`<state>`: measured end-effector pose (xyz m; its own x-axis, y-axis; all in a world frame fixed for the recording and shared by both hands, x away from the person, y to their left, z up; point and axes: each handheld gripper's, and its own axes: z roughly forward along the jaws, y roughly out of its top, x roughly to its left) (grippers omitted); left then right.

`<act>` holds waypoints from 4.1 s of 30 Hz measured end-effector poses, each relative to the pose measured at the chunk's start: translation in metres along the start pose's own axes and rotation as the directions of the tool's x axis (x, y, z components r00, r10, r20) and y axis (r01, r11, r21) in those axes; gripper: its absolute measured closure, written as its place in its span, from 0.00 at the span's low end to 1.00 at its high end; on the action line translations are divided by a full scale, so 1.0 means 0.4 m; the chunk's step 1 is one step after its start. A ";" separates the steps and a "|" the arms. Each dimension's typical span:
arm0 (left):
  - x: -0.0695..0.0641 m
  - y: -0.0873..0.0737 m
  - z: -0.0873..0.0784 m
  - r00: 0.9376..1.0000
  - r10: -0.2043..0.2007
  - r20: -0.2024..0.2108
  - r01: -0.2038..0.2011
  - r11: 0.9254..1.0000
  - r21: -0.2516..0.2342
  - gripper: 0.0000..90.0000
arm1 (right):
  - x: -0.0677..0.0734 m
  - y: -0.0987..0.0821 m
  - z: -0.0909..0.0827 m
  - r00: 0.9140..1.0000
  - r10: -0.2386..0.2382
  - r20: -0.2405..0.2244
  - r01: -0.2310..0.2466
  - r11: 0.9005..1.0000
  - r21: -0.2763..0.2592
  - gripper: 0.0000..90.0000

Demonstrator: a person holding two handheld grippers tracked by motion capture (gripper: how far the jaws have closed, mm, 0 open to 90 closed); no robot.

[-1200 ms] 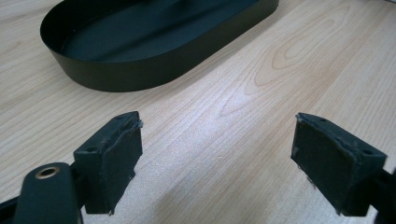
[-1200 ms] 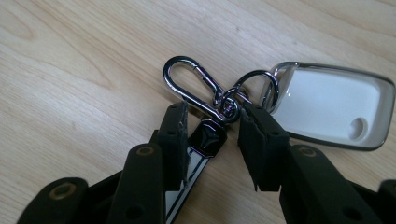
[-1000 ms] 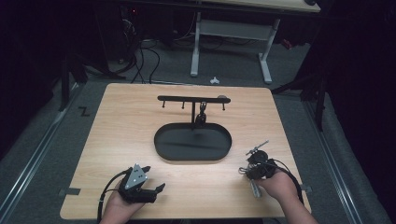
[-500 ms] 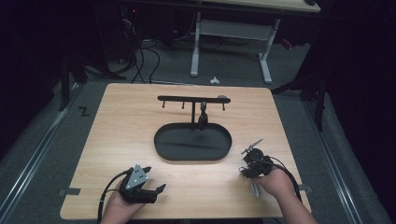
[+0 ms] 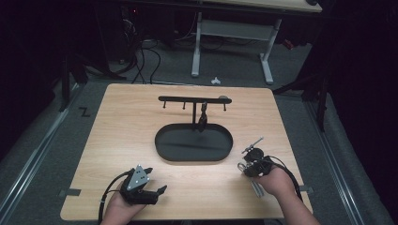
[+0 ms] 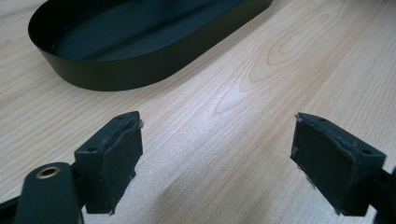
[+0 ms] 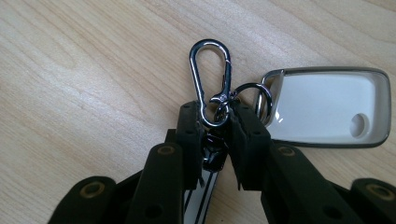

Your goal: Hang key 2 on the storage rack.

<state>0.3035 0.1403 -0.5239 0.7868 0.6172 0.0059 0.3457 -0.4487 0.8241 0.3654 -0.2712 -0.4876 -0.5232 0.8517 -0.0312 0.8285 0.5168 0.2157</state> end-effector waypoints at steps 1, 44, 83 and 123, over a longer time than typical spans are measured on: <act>0.000 0.000 0.000 1.000 0.002 0.001 -0.002 1.000 0.002 0.19 | 0.000 0.000 0.000 1.000 0.003 -0.003 -0.003 1.000 0.000 0.84; -0.002 0.000 0.003 1.000 0.005 0.009 -0.005 1.000 0.008 0.19 | -0.013 0.025 -0.045 0.999 0.004 -0.049 -0.008 0.996 -0.088 0.84; -0.005 0.001 0.008 1.000 0.016 0.015 -0.016 1.000 0.020 0.19 | 0.084 0.029 0.004 0.962 -0.274 0.001 0.274 0.961 0.042 0.78; -0.005 -0.003 0.012 1.000 0.018 0.019 -0.019 0.999 0.037 0.19 | 0.033 0.104 -0.039 0.977 -0.162 -0.139 0.151 0.985 -0.084 0.97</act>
<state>0.3038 0.1364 -0.5276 0.8026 0.5965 0.0102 0.3494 -0.4839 0.8023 0.3898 -0.2401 -0.4638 -0.6732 0.7361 0.0705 0.7199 0.6306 0.2899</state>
